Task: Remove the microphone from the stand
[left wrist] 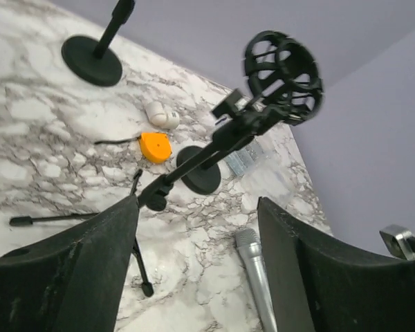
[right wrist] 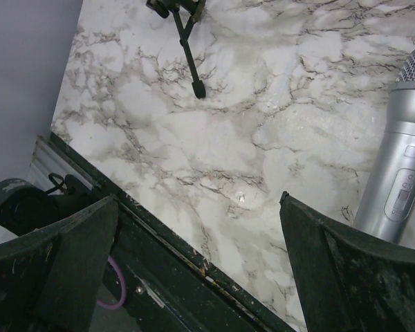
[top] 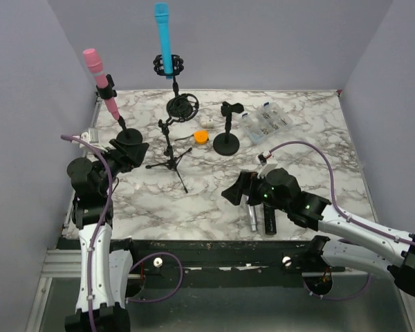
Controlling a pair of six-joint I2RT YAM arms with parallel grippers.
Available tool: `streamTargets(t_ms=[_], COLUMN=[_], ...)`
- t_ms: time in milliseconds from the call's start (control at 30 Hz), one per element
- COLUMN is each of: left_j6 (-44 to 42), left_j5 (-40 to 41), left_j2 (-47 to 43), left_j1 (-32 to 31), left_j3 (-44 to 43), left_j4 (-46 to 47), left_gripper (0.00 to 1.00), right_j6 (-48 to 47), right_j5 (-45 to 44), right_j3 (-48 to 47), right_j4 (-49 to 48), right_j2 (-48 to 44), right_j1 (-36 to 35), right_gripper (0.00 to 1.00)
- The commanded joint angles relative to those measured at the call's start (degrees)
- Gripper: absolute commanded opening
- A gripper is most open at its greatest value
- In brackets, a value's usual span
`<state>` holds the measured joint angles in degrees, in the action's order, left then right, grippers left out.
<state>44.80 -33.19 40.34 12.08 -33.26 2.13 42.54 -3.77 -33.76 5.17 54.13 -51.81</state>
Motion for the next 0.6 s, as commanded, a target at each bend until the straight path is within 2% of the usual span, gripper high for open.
streamTargets(t_ms=[0, 67, 100, 167, 233, 367, 467, 567], left_j6=[-10.16, -8.38, -8.78, -11.62, -13.63, -13.1, -13.24, -13.71], left_j5=[-0.02, -1.02, 0.51, 5.84, 9.42, 10.18, 11.21, 11.78], left_j2=[-2.33, -0.43, 0.56, 2.25, 4.22, 9.61, 13.12, 16.01], left_j1=[-1.55, -2.99, -4.41, -7.91, -10.54, -11.89, -14.16, -14.47], left_j3=[-6.07, -8.97, -10.49, -13.94, -16.49, -20.31, -22.75, -24.76], left_j4=[-11.14, -10.96, -11.47, -13.29, -13.69, -13.71, -14.52, -15.22], left_gripper=[0.75, 0.95, 0.99, 0.99, 0.99, 0.97, 0.88, 0.74], right_j6=[-0.58, -0.33, -0.22, -0.08, 0.08, 0.03, -0.07, -0.07], right_j5=[0.75, 1.12, 1.13, 1.2, 0.75, -0.26, -0.48, -0.38], right_j3=[0.45, 0.24, 0.19, 0.16, 0.17, -0.02, -0.05, -0.17], right_j4=[-2.3, -2.43, -2.4, -2.48, -2.05, -0.94, -0.58, -0.41], right_j2=[1.39, 1.61, 1.61, 1.06, 0.39, -0.8, -1.14, -1.06], right_j1=[-0.35, -0.32, -0.31, -0.31, -0.35, -0.31, -0.31, -0.31], right_gripper=[1.0, 1.0, 1.0, 1.0, 1.0, 1.0, 1.0, 1.0])
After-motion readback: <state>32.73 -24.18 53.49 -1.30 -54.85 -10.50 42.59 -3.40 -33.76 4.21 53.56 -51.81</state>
